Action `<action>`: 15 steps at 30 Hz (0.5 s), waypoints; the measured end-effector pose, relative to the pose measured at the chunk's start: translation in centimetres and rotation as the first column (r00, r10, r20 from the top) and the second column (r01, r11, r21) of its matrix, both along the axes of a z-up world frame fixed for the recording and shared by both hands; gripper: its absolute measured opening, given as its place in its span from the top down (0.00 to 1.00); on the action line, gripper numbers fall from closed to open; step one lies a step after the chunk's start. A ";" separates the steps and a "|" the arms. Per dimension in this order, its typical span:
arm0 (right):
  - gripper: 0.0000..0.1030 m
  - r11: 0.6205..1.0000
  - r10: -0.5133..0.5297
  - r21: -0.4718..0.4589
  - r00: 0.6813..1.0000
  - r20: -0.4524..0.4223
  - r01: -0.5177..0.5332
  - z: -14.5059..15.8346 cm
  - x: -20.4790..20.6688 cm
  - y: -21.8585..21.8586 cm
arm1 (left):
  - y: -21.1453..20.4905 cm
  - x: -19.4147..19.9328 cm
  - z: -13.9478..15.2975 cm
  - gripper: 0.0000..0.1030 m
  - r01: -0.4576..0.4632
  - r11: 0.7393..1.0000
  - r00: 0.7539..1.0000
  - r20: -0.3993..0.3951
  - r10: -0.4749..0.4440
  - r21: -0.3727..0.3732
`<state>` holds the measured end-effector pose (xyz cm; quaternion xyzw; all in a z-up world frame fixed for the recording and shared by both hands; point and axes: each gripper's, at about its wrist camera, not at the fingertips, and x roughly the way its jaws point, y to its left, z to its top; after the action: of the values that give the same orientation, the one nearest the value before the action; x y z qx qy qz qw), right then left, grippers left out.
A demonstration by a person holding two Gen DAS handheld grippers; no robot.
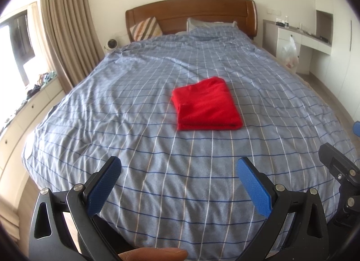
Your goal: Fold small clothes
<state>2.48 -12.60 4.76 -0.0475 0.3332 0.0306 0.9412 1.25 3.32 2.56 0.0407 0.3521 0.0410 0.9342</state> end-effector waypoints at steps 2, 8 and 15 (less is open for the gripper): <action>0.00 1.000 0.002 -0.001 1.000 -0.002 -0.002 0.0 0.0 0.0 | 0.1 0.0 0.0 0.00 0.002 1.000 1.000 -0.003 -0.002 -0.007; 0.00 1.000 -0.002 -0.003 1.000 -0.006 0.002 -0.1 0.0 0.0 | 0.1 0.2 -0.1 0.00 0.010 1.000 1.000 -0.014 -0.010 -0.019; 0.00 1.000 -0.011 -0.004 1.000 -0.008 0.011 -0.2 0.2 -0.3 | 0.0 0.1 -0.1 0.00 0.023 0.999 1.000 -0.020 -0.023 -0.034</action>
<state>2.63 -12.89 4.55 -0.0474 0.3371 0.0252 0.9399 1.32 3.30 2.47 0.0293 0.3618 0.0238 0.9315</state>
